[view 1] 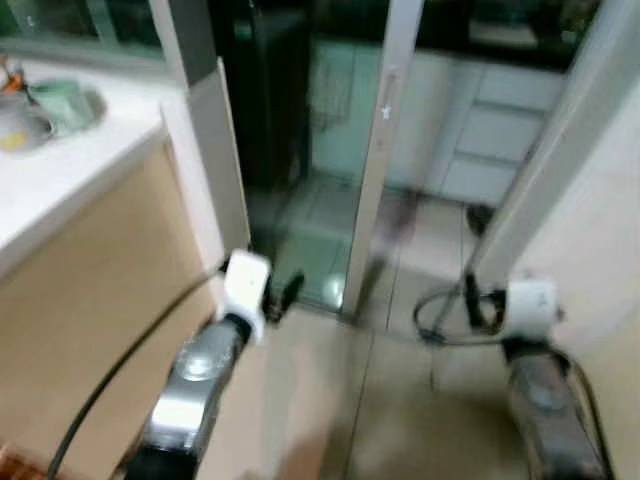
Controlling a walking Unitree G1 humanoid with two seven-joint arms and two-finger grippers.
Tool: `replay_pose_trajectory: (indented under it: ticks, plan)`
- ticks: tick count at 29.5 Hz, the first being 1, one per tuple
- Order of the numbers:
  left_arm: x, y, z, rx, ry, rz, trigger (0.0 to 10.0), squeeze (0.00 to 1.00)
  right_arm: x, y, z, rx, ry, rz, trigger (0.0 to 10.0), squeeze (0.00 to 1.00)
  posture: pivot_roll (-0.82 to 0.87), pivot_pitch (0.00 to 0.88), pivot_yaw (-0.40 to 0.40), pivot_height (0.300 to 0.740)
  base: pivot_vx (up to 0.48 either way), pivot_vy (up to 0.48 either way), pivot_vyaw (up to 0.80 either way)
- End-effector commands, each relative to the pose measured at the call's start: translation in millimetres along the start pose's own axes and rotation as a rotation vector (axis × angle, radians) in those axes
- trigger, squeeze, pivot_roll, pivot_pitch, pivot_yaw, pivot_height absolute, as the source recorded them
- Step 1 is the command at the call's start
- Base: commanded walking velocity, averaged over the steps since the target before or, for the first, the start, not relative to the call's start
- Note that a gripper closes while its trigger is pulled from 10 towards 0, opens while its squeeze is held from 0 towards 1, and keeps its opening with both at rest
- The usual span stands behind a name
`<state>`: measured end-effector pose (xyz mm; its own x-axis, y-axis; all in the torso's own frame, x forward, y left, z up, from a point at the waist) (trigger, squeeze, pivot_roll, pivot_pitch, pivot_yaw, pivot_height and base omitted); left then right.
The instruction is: Restocking fridge
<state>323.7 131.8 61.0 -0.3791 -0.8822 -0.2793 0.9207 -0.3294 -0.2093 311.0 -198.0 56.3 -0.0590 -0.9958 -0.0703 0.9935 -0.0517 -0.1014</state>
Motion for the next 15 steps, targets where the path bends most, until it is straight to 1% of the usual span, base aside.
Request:
replay_pose_trajectory:
  ticks: [1,2,5,6,7,12,15]
  plan:
    - [12.0,6.5,13.6,0.041,0.002,-0.036,10.0,0.0,16.8,-2.6,0.1,-0.001,-0.031,-0.041,10.0,0.43,-0.22,0.0,-0.007,0.74,0.435,0.0,-0.8]
    - [12.0,6.5,13.6,0.041,0.002,-0.036,10.0,0.0,16.8,-2.6,0.1,-0.001,-0.031,-0.041,10.0,0.43,-0.22,0.0,-0.007,0.74,0.435,0.0,-0.8]
    - [10.9,7.7,11.9,0.031,-0.006,-0.03,10.0,0.0,16.7,-1.8,1.2,0.004,-0.029,-0.04,10.0,0.42,-0.22,0.0,-0.006,0.74,0.434,0.0,0.0]
    - [9.8,7.8,11.4,0.029,-0.004,-0.021,10.0,0.0,16.6,-1.6,1.5,0.007,-0.029,-0.039,10.0,0.42,-0.22,0.0,-0.006,0.74,0.409,0.251,0.0]
    - [8.1,8.0,10.6,0.025,-0.006,-0.009,10.0,0.0,17.4,-0.9,-0.6,-0.008,-0.034,-0.042,10.0,0.42,-0.22,0.0,-0.006,0.74,0.0,0.259,0.0]
    - [6.4,7.5,8.9,0.019,-0.005,-0.001,10.0,0.0,16.5,-0.8,-2.4,-0.014,-0.023,-0.04,10.0,0.43,-0.21,0.0,-0.008,0.74,0.0,0.0,-0.77]
    - [4.8,6.8,3.6,-0.01,-0.031,0.015,10.0,0.0,14.1,-1.3,-4.1,-0.02,-0.018,-0.034,10.0,0.41,-0.21,0.0,-0.011,0.74,0.0,0.0,0.0]
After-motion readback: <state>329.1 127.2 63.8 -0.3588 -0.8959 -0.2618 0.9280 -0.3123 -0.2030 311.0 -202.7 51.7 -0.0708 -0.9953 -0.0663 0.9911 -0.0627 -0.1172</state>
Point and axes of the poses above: a point about 5 cm out from each wrist's last joint towards the gripper, its own y axis pointing out of the wrist towards the gripper, its own z axis along the axis of the wrist's last joint, x = y × z, the point moved 5 cm from there along y, pointing out of the wrist towards the gripper, and after that the axes turned 14 degrees about y, right-handed, at the moved point
